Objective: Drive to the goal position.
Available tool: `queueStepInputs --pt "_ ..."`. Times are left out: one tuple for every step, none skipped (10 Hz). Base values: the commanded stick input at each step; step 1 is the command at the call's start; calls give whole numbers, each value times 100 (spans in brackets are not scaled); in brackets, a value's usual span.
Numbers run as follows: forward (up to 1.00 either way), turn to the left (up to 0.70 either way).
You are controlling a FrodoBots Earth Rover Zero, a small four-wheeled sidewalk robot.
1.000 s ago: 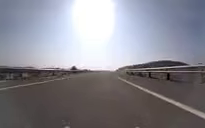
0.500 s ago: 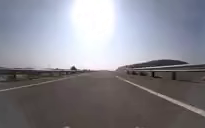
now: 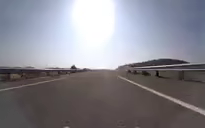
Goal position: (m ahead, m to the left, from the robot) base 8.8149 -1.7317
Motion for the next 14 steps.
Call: queueStepInputs --pt "100 -34" --pt "100 -19" --pt "100 0" --pt "100 0" --pt "100 0" --pt "100 0" --pt "100 0" --pt "100 0" --pt "100 0" --pt "100 0" --pt "100 0" --pt "100 0" --pt "100 0" --pt "100 0"
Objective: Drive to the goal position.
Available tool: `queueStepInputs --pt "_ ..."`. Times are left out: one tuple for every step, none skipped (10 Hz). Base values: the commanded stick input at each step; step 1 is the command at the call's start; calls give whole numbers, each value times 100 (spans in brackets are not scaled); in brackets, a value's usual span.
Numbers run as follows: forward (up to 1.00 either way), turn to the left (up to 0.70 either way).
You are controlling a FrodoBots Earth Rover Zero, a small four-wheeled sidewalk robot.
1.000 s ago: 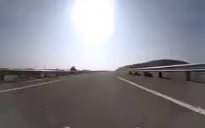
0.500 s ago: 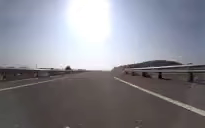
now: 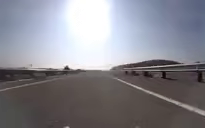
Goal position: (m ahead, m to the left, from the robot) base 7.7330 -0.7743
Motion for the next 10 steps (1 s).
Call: queueStepInputs --pt "100 0" --pt "100 0" --pt "100 0" --pt "100 0" --pt "100 1" --pt "100 9" --pt "100 21" --pt "100 23" --pt "100 1" --pt "100 0"
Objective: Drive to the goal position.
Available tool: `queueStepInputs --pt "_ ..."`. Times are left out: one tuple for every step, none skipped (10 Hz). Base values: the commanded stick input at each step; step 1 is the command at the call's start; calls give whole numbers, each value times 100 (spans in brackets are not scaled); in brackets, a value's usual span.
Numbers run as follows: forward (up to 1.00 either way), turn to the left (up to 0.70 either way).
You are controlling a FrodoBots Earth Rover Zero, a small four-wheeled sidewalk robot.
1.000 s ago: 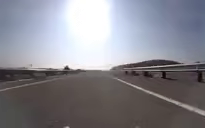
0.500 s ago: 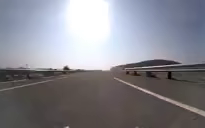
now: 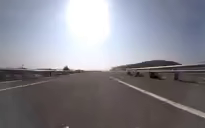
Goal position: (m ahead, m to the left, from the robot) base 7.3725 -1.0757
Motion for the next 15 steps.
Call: queueStepInputs --pt "100 0" --pt "100 0" --pt "100 0" --pt "100 0" --pt "100 0" --pt "100 0" --pt "100 0" --pt "100 0" --pt "100 0" --pt "100 0" --pt "100 0" --pt "100 0" --pt "100 0" --pt "100 0" --pt "100 0"
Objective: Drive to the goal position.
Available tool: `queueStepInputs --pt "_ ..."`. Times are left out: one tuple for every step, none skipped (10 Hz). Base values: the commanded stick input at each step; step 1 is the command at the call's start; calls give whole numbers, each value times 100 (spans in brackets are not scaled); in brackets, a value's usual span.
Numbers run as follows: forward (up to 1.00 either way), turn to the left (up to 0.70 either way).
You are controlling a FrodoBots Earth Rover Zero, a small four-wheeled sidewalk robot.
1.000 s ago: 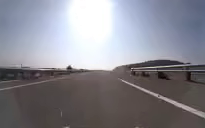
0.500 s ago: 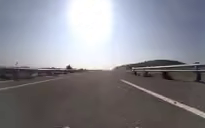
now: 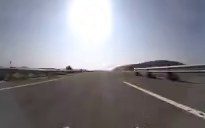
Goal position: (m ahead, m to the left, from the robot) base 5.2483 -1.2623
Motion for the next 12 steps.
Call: queueStepInputs --pt "100 0" --pt "100 0" --pt "100 0" --pt "100 0" --pt "100 0" --pt "100 0" --pt "100 0" --pt "100 0" --pt "100 0" --pt "100 0" --pt "100 0" --pt "100 0"
